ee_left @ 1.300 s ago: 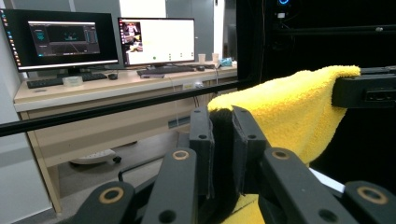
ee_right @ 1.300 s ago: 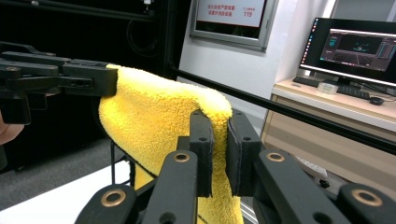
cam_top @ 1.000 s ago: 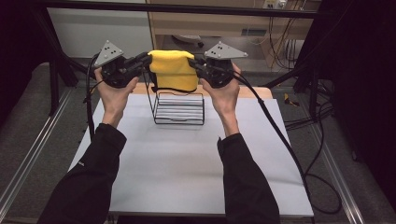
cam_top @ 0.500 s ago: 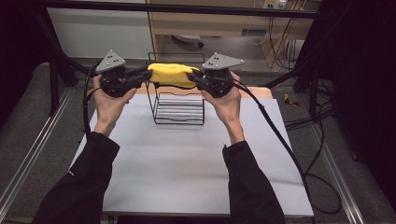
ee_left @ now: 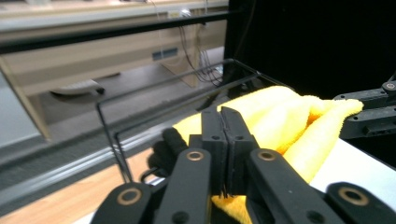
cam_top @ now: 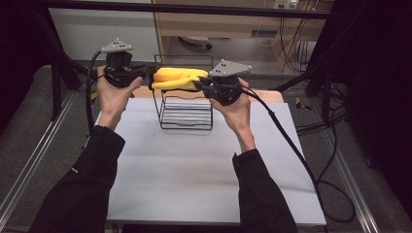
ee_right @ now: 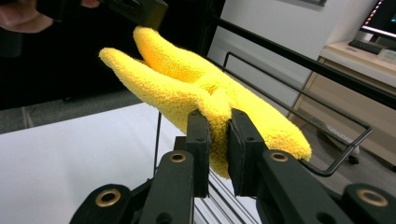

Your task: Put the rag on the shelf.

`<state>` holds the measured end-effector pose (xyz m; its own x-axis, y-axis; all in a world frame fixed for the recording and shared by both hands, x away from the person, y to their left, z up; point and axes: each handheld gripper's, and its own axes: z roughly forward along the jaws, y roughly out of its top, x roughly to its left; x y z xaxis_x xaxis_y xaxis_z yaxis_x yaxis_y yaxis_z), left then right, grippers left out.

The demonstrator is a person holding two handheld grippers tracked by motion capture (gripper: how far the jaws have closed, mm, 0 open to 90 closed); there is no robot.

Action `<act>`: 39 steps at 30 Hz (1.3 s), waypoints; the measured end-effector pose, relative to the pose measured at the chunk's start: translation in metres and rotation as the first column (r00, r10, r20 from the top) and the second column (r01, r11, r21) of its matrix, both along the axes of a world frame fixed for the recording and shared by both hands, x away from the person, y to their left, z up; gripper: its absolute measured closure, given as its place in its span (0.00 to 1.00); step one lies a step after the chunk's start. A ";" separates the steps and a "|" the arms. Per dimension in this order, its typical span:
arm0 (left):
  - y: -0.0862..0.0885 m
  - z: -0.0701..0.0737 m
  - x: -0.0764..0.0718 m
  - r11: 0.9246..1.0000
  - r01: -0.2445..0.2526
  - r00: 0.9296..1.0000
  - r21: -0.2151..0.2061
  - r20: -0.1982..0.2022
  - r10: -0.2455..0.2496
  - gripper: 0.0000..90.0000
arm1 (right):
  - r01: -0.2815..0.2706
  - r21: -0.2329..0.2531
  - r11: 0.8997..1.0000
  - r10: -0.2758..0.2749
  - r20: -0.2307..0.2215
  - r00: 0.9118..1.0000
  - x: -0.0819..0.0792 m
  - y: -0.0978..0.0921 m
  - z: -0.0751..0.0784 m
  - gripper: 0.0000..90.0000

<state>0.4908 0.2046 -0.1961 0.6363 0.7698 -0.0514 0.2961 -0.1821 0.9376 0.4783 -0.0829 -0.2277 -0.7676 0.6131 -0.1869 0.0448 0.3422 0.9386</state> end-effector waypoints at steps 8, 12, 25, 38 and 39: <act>-0.001 -0.015 -0.004 0.996 0.057 0.997 0.065 -0.061 -0.053 1.00 | -0.016 -0.025 1.000 0.015 -0.029 0.999 -0.001 -0.004 -0.007 0.83; -0.002 -0.020 -0.004 0.996 0.052 0.997 0.073 -0.066 -0.048 1.00 | -0.017 -0.030 0.999 0.016 -0.038 0.999 -0.003 -0.003 -0.008 0.79; -0.007 -0.035 -0.002 0.991 0.053 0.997 0.122 -0.057 -0.046 1.00 | -0.034 0.081 0.996 0.039 -0.067 0.997 -0.010 -0.007 0.000 0.67; -0.006 -0.063 -0.002 0.990 0.061 0.998 0.125 -0.040 -0.056 1.00 | 0.093 0.030 0.995 -0.083 -0.235 0.968 0.013 -0.002 -0.040 1.00; -0.007 -0.064 -0.002 0.989 0.059 0.998 0.132 -0.039 -0.055 1.00 | 0.106 0.034 0.994 -0.096 -0.225 0.970 0.014 -0.003 -0.042 1.00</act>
